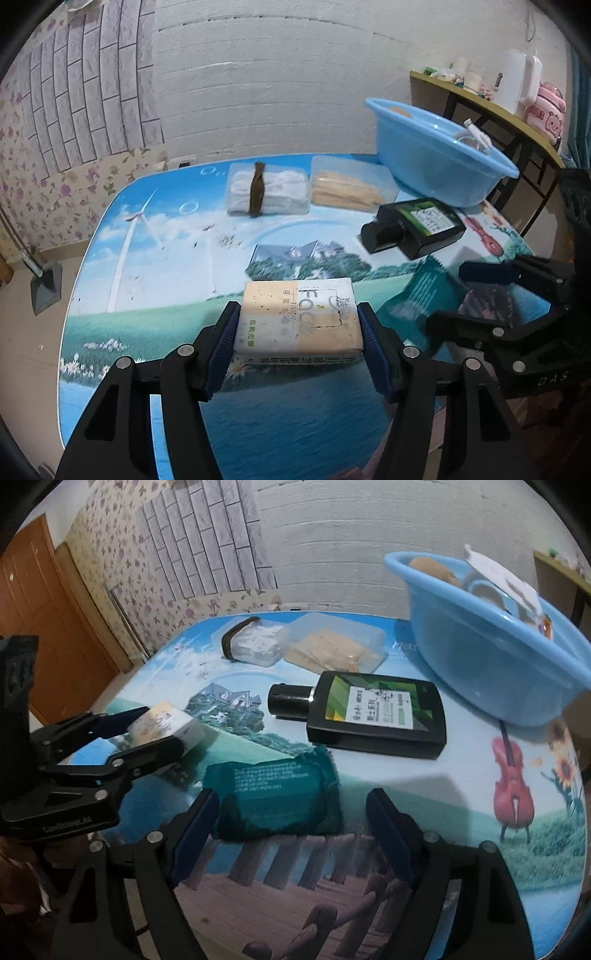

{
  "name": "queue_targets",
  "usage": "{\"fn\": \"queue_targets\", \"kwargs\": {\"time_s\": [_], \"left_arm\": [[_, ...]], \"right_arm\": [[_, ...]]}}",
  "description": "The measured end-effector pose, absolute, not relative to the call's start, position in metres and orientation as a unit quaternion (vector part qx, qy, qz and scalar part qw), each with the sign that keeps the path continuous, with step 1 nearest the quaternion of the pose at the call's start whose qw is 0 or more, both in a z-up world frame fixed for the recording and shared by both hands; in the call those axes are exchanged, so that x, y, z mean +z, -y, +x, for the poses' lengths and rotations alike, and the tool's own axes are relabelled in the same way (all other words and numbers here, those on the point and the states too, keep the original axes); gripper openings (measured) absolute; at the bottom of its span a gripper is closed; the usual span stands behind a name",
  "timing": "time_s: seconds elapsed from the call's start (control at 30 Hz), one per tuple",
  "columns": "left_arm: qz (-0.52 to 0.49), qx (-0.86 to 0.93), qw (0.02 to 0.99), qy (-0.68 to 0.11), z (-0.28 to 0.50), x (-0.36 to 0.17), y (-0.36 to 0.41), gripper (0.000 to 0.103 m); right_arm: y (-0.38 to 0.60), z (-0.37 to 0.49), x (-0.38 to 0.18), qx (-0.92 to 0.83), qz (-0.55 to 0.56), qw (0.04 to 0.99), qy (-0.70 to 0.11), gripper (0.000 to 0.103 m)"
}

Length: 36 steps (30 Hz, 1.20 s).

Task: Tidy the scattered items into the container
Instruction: 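Grasp the cream tissue box with the left tool while the right tool grasps the teal pouch, then carry the tissue box and pouch into the basin and open both tools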

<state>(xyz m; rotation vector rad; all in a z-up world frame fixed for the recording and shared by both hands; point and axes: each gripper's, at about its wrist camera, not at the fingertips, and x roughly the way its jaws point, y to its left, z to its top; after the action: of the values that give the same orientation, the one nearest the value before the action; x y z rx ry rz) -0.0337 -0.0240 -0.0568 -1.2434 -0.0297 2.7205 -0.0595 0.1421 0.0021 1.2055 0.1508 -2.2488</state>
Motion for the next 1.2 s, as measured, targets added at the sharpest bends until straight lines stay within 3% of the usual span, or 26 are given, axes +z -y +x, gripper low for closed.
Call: {"fn": "queue_targets", "kwargs": {"time_s": [0.33, 0.5, 0.6, 1.2], "left_arm": [[-0.417, 0.906, 0.077, -0.011, -0.034, -0.064, 0.020, 0.063], [-0.414, 0.907, 0.072, -0.027, -0.033, -0.066, 0.016, 0.062], [-0.413, 0.908, 0.071, -0.024, -0.031, -0.064, 0.016, 0.062], [-0.373, 0.924, 0.079, -0.017, -0.027, -0.008, 0.000, 0.062]], "right_arm": [[-0.128, -0.055, -0.003, -0.849, 0.424, 0.286, -0.129, 0.083], [-0.127, -0.049, 0.002, -0.845, 0.417, 0.307, -0.136, 0.052], [-0.127, -0.047, 0.004, -0.842, 0.419, 0.315, -0.131, 0.047], [-0.166, -0.038, 0.060, -0.872, 0.354, 0.335, -0.046, 0.046]]}}
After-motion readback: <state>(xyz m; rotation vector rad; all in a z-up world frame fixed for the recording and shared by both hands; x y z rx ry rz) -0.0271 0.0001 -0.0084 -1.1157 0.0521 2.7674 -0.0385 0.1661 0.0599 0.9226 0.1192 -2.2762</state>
